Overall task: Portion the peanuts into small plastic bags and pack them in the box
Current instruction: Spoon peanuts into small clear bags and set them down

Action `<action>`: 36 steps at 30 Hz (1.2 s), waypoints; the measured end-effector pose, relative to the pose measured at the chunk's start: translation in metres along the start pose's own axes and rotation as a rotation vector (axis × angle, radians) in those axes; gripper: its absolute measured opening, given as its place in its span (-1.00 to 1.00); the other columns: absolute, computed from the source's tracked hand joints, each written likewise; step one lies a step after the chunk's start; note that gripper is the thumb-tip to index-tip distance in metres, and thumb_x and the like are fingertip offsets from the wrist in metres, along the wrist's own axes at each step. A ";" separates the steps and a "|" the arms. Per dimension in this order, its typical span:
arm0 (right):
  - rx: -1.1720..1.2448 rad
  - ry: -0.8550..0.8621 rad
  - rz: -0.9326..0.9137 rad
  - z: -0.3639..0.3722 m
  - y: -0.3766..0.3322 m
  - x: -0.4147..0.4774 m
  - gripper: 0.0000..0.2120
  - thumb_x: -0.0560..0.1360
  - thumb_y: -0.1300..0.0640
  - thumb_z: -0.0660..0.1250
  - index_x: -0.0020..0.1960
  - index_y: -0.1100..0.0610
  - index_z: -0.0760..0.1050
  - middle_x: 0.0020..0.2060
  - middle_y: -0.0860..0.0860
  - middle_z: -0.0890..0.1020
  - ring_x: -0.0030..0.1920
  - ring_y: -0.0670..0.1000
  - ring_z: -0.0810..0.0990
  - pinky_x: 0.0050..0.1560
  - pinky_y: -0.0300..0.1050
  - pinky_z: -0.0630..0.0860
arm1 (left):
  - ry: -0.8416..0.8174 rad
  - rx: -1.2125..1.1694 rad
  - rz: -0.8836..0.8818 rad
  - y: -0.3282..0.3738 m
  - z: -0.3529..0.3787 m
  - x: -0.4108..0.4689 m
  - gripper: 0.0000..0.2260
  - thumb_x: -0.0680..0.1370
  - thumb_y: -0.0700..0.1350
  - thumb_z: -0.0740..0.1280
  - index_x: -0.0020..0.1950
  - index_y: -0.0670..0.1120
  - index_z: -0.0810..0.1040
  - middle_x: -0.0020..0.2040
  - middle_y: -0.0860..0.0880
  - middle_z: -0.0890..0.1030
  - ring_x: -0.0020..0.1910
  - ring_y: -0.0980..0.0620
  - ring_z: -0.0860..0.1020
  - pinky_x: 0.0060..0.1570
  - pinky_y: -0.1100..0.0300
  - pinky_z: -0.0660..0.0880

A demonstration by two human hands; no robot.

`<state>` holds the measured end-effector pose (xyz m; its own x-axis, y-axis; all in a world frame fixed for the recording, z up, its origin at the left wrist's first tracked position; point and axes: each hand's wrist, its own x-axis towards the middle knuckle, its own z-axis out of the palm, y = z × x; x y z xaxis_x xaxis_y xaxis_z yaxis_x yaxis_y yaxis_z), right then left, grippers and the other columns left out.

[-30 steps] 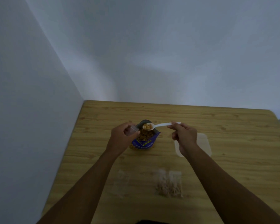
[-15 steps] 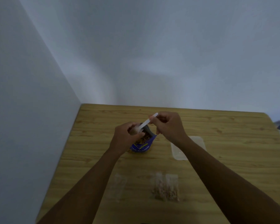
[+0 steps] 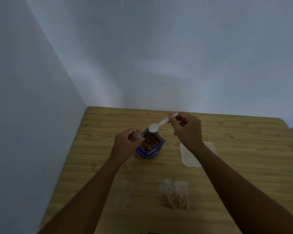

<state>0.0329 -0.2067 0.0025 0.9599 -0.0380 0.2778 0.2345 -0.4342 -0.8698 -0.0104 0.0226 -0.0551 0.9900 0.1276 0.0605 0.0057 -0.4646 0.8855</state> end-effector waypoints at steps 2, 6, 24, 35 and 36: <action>-0.104 -0.043 0.003 0.010 0.015 -0.011 -0.90 0.56 0.12 0.41 0.00 0.08 0.70 -0.31 -0.14 0.67 -0.42 -0.15 0.60 -0.39 -0.28 0.50 | 0.003 0.025 -0.005 -0.006 -0.005 -0.002 -0.64 0.42 -0.10 0.55 0.20 -0.07 0.64 0.02 0.06 0.69 -0.06 0.23 0.64 -0.13 0.41 0.56; -0.254 -0.102 0.004 0.031 0.034 -0.035 -0.88 0.57 0.16 0.39 -0.06 0.10 0.72 -0.28 -0.08 0.71 -0.40 -0.30 0.54 -0.29 -0.49 0.38 | 0.019 0.076 -0.011 -0.013 -0.012 -0.004 -0.64 0.42 -0.10 0.54 0.19 -0.10 0.65 0.00 0.01 0.69 -0.10 0.23 0.62 -0.17 0.48 0.51; -0.147 -0.030 0.271 0.067 0.044 -0.052 -0.84 0.56 0.10 0.39 -0.13 0.03 0.72 -0.45 -0.04 0.65 -0.47 -0.08 0.60 -0.43 -0.07 0.52 | -0.048 0.082 -0.006 -0.021 -0.010 -0.008 -0.59 0.44 -0.08 0.52 0.27 -0.10 0.62 0.01 0.03 0.71 -0.10 0.30 0.64 -0.11 0.40 0.58; 0.102 0.086 0.623 0.051 0.047 -0.041 -0.82 0.56 0.10 0.40 -0.16 0.13 0.72 -0.34 0.13 0.70 -0.52 -0.05 0.43 -0.47 -0.17 0.42 | 0.036 0.039 0.028 -0.018 -0.015 -0.002 -0.69 0.44 -0.09 0.52 0.17 -0.05 0.66 0.13 0.05 0.62 -0.01 0.13 0.60 -0.10 0.40 0.52; 0.142 0.086 0.656 0.049 0.047 -0.041 -0.81 0.57 0.11 0.40 -0.15 0.15 0.71 -0.32 0.19 0.70 -0.52 -0.03 0.41 -0.47 -0.16 0.40 | 0.036 0.022 0.024 -0.016 -0.016 -0.001 -0.70 0.45 -0.07 0.52 0.17 -0.02 0.66 0.12 0.07 0.63 -0.03 0.16 0.60 -0.10 0.38 0.53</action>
<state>0.0118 -0.1809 -0.0697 0.8959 -0.3277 -0.2998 -0.3693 -0.1747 -0.9127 -0.0137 0.0440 -0.0624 0.9842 0.1475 0.0981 -0.0142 -0.4868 0.8734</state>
